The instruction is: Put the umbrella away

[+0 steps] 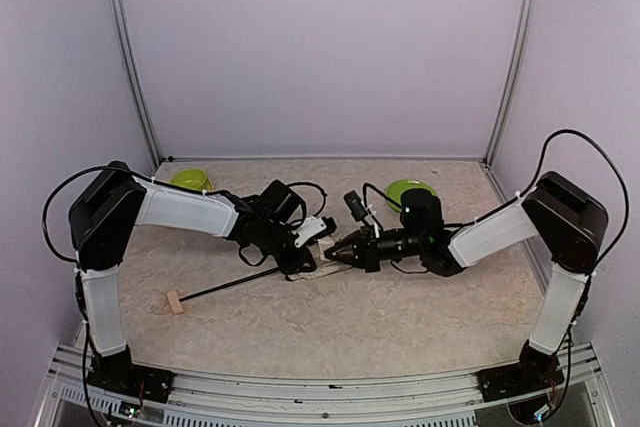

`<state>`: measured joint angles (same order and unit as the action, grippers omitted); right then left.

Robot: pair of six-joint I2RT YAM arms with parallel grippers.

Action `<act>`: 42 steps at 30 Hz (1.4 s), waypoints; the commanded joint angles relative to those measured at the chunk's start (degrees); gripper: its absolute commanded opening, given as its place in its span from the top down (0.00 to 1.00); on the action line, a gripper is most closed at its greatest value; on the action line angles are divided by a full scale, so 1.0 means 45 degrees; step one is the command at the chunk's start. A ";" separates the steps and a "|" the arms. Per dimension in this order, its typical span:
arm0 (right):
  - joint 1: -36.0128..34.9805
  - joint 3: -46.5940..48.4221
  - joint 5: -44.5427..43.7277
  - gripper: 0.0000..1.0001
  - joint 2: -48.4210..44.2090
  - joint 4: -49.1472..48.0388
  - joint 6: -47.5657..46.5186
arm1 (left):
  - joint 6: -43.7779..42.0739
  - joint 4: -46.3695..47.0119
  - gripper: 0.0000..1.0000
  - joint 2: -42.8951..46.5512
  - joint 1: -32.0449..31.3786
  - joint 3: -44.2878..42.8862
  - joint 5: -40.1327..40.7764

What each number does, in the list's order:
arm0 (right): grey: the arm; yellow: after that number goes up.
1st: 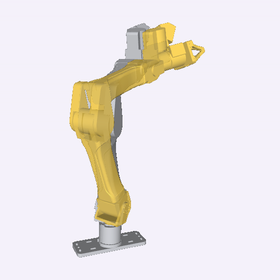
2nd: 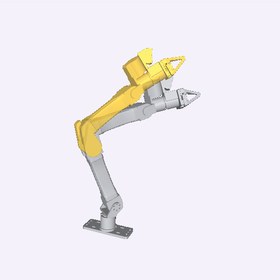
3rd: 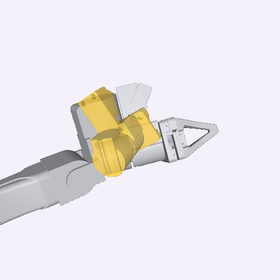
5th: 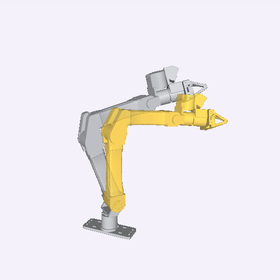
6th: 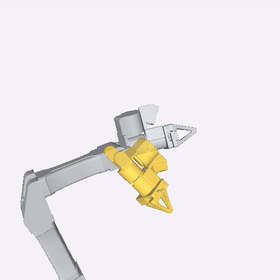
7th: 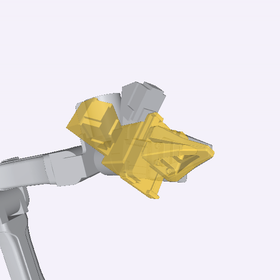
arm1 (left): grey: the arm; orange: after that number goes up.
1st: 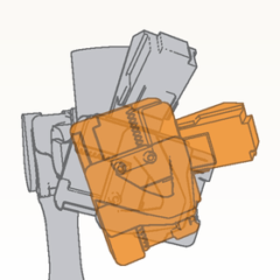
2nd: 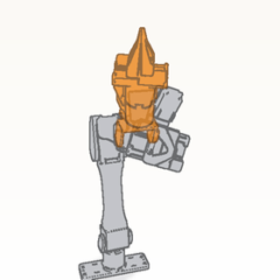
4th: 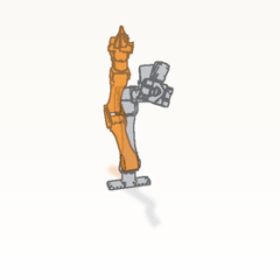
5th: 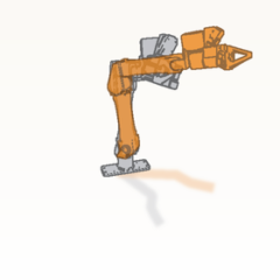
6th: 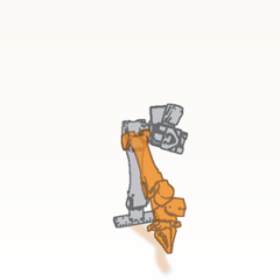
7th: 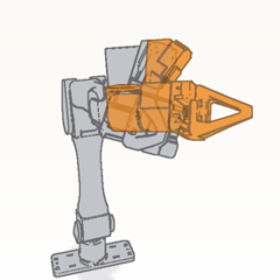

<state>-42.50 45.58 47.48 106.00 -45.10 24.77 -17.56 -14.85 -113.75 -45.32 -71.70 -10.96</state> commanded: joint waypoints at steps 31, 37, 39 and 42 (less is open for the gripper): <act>0.1915 0.2151 0.2428 1.00 0.0163 0.9989 -0.6084 | 0.0556 0.3762 1.00 0.4424 0.1498 0.0565 0.2161; 0.1061 0.2321 0.6180 1.00 -0.1482 1.1374 -0.6775 | -0.0220 0.2593 1.00 0.2744 0.1451 0.0095 0.3629; 0.0989 0.2788 0.7257 1.00 -0.2048 1.1367 -0.6645 | -0.0482 0.2481 1.00 0.2445 0.1253 0.0368 0.3746; 0.1100 0.3304 0.7530 1.00 -0.3007 1.0131 -0.5651 | -0.1148 0.2264 1.00 0.2076 0.0653 0.0688 0.4110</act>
<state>-37.56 56.64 71.85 98.21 4.16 -3.05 -18.74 -4.62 -103.85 -39.38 -69.21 3.75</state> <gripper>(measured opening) 0.009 0.306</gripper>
